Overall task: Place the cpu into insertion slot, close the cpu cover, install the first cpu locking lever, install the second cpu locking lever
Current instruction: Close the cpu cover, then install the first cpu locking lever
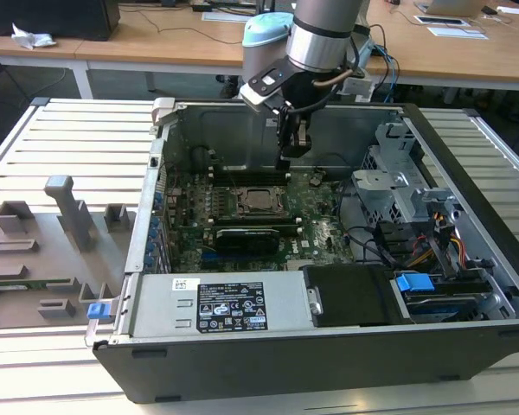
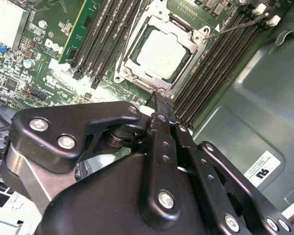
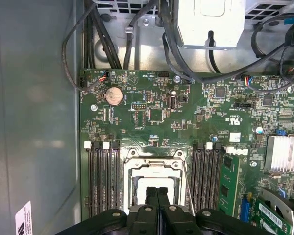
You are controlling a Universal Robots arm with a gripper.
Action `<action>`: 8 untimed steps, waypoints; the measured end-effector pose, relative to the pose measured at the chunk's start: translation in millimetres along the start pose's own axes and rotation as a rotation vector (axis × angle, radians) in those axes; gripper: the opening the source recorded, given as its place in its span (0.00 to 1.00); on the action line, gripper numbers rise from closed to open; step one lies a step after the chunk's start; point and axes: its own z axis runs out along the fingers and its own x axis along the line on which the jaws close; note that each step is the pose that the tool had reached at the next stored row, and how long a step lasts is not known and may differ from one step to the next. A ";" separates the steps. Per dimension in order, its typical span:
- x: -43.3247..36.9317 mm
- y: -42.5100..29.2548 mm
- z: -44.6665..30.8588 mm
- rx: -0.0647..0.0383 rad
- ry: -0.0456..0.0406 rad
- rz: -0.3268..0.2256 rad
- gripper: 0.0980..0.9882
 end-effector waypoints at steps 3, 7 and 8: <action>0.0 0.0 0.0 0.000 0.0000 0.000 0.01; 0.0 0.0 -0.2 0.000 0.0000 0.000 0.01; 0.0 0.0 -0.2 0.000 0.0000 0.000 0.01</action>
